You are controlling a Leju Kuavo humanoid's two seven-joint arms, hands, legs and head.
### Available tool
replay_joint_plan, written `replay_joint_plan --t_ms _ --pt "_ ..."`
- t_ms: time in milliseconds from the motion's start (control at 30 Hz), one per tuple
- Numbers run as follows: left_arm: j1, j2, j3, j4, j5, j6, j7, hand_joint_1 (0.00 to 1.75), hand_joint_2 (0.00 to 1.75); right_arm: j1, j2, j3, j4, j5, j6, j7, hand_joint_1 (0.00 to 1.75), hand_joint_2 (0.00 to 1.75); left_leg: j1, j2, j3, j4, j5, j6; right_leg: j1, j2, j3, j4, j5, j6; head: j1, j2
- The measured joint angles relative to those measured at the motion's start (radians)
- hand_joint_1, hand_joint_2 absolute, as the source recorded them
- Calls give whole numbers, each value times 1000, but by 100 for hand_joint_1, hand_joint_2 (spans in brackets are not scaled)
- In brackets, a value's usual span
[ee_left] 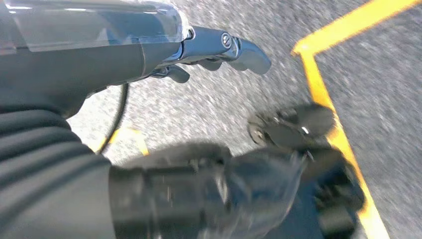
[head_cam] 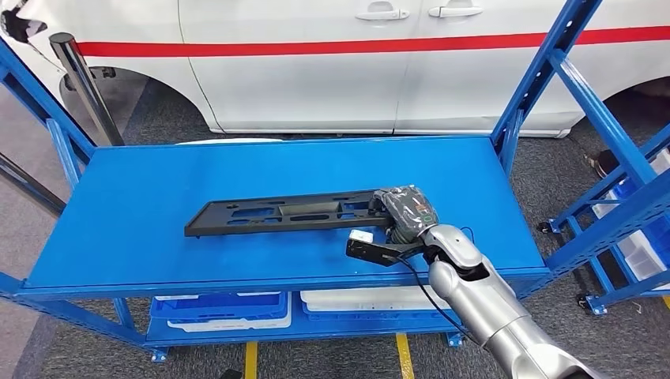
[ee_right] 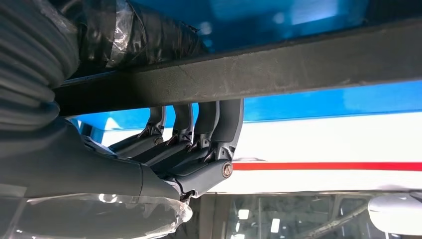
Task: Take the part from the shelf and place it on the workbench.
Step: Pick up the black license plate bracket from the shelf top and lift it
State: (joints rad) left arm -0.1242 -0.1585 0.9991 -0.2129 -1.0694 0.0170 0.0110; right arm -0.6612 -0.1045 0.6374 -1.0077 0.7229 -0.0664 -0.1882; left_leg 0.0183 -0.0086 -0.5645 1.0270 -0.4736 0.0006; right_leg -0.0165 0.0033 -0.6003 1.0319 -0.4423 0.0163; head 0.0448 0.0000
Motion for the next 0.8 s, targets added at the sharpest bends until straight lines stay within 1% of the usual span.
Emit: replay_joint_plan --t_ms 33,67,100,133,200,233,267,300,367,400,433,567,667,733,767,800 --pt "1 0 0 0 0 5 9 0 175 1 -1 -1 -2 4 -5 3 175 175 1 1 0 -2 3 8 -1 1 0 -3 2 6 0 0" --pt "1 0 0 0 -1 8 18 0 175 2 -2 -1 -3 11 -15 8 175 175 1 2 0 -6 7 16 -2 2 -2 1 -3 11 0 0" --pt "1 1 0 0 -2 12 26 0 175 4 -3 -2 -5 23 -30 17 175 175 2 4 0 -10 12 25 -4 2 -11 20 -18 15 0 0" --pt "1 1 0 0 -3 15 33 0 175 7 -4 -3 -6 43 -53 30 175 175 3 5 0 -14 15 32 -5 1 -29 61 -45 18 1 0" --pt "2 0 0 0 -4 25 51 0 175 24 -4 -5 -10 123 -141 78 175 175 1 5 -5 -15 18 39 -6 0 -89 190 -111 21 1 0" --pt "3 0 0 0 -5 30 60 0 175 37 -4 -5 -15 176 -199 108 175 175 0 5 -7 -14 18 40 -6 0 -116 248 -130 22 0 0" --pt "6 0 0 0 -5 35 69 0 175 51 -4 -6 -21 234 -260 140 175 175 -1 3 -8 -13 18 40 -6 0 -128 276 -132 22 0 0" --pt "8 0 0 0 -7 38 77 0 175 64 -3 -8 -30 289 -316 168 175 175 -2 2 -8 -11 17 40 -6 0 -121 262 -114 20 0 0" --pt "12 -1 0 0 -12 42 90 0 175 82 -2 -13 -48 387 -402 213 175 175 -2 -1 -7 -8 15 39 -5 0 -69 153 -48 12 1 0" --pt "12 -2 0 0 -14 42 94 0 175 87 -1 -15 -55 419 -428 227 175 175 -2 -1 -6 -6 14 38 -5 0 -44 103 -22 9 1 0" --pt "12 -2 0 0 -15 42 96 0 175 89 -1 -16 -59 436 -442 234 175 175 -2 -2 -6 -6 13 36 -4 0 -30 72 -7 7 1 0" --pt "12 -3 0 0 -15 42 97 0 175 90 -1 -17 -61 447 -450 238 175 175 -2 -2 -6 -5 13 36 -4 0 -23 57 -1 6 1 0" --pt "13 -5 0 0 -15 39 99 0 175 94 1 -20 -67 487 -480 254 175 175 -5 -2 -9 -3 13 34 0 1 -10 27 -1 1 0 0" --pt "13 -7 0 0 -16 35 100 0 175 102 4 -26 -75 537 -515 270 175 175 -8 -3 -14 1 14 30 4 2 -6 15 -4 -2 0 0" --pt "13 -8 0 0 -17 32 100 0 175 113 10 -34 -85 584 -540 282 175 175 -9 -3 -17 2 15 27 6 2 -8 13 -3 -3 0 0" --pt "13 -8 0 0 -18 30 101 0 175 133 20 -50 -107 642 -567 293 175 175 -8 -2 -20 6 9 20 4 1 -9 8 0 -8 0 0"
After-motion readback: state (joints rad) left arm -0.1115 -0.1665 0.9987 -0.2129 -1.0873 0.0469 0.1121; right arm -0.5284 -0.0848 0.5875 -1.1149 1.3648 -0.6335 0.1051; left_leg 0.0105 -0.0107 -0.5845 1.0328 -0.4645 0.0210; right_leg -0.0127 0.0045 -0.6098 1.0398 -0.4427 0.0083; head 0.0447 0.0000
